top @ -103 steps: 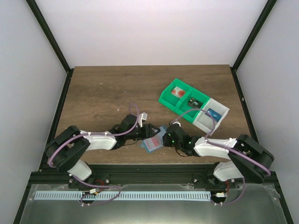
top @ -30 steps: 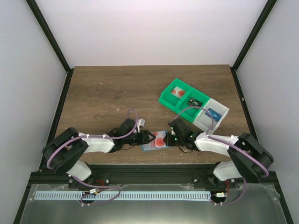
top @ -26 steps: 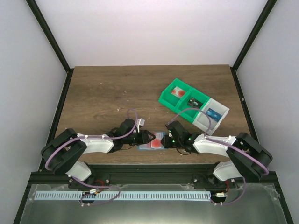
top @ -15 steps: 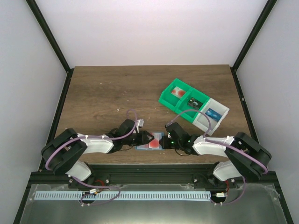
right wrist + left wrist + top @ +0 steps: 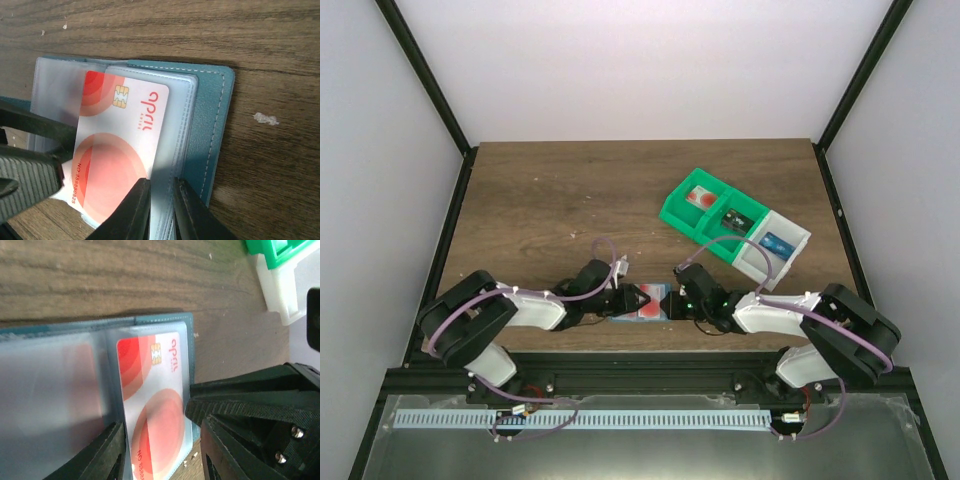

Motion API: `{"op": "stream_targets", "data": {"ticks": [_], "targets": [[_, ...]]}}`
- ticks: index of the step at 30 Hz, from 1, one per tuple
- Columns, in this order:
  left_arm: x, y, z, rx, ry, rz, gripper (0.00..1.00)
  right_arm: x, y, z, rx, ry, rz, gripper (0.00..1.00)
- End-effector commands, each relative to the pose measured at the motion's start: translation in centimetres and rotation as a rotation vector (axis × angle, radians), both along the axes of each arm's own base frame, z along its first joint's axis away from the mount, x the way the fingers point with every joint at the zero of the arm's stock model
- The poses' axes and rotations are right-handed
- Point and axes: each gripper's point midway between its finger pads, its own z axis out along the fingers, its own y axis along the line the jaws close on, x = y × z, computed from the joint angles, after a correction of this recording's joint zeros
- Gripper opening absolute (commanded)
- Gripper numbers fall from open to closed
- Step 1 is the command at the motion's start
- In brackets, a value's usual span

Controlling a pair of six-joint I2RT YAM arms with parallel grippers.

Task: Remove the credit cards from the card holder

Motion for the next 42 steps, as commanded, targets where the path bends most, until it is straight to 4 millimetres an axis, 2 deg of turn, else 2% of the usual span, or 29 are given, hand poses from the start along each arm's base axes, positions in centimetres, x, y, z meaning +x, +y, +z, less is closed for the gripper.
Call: {"op": "stream_targets", "data": {"ticks": [1,4,8,10,14,17,22,26,28,33,35,36,38,42], "targets": [[-1.3,-0.9,-0.2,-0.068,0.042,-0.035,0.43,-2.0,-1.8,-2.9,-0.090,0.083,0.000,0.15],[-1.0,-1.2,-0.5,-0.034,0.046,-0.041,0.40,-2.2,-1.9,-3.0,-0.086,0.090,0.001,0.15],[-0.9,-0.9,-0.4,-0.024,0.037,-0.029,0.20,-2.5,-2.4,-3.4,-0.089,0.097,-0.007,0.15],[-0.8,-0.7,-0.3,-0.017,0.031,-0.018,0.14,-2.6,-2.6,-3.5,-0.095,0.098,-0.012,0.15],[-0.7,-0.4,-0.3,-0.001,0.030,-0.011,0.10,-2.7,-2.9,-3.8,-0.101,0.101,-0.021,0.15],[-0.8,-0.4,-0.4,0.000,0.031,-0.015,0.00,-2.8,-3.0,-4.0,-0.106,0.103,-0.025,0.15],[-0.7,-0.3,-0.1,-0.009,0.022,-0.013,0.00,-2.8,-3.3,-4.4,-0.120,0.107,-0.029,0.15],[-0.5,0.1,0.0,0.002,0.007,-0.013,0.09,-2.8,-3.5,-4.8,-0.139,0.114,-0.036,0.15],[-0.6,0.1,0.0,-0.002,0.004,-0.018,0.00,-2.8,-3.7,-5.1,-0.151,0.118,-0.039,0.15],[-0.9,0.1,0.1,-0.019,0.010,-0.032,0.00,-2.9,-3.8,-5.3,-0.160,0.123,-0.037,0.15],[-0.8,0.2,0.1,-0.005,0.007,-0.034,0.20,-3.0,-3.9,-5.4,-0.166,0.123,-0.036,0.15],[-0.8,0.1,0.2,-0.008,0.000,-0.039,0.19,-3.0,-4.0,-5.5,-0.169,0.124,-0.037,0.15],[-0.9,-0.2,0.6,-0.028,-0.005,-0.052,0.00,-3.1,-4.2,-5.6,-0.172,0.124,-0.040,0.15],[-0.7,-0.2,0.7,-0.047,0.003,-0.046,0.00,-3.2,-4.3,-5.8,-0.178,0.128,-0.041,0.15]]}}
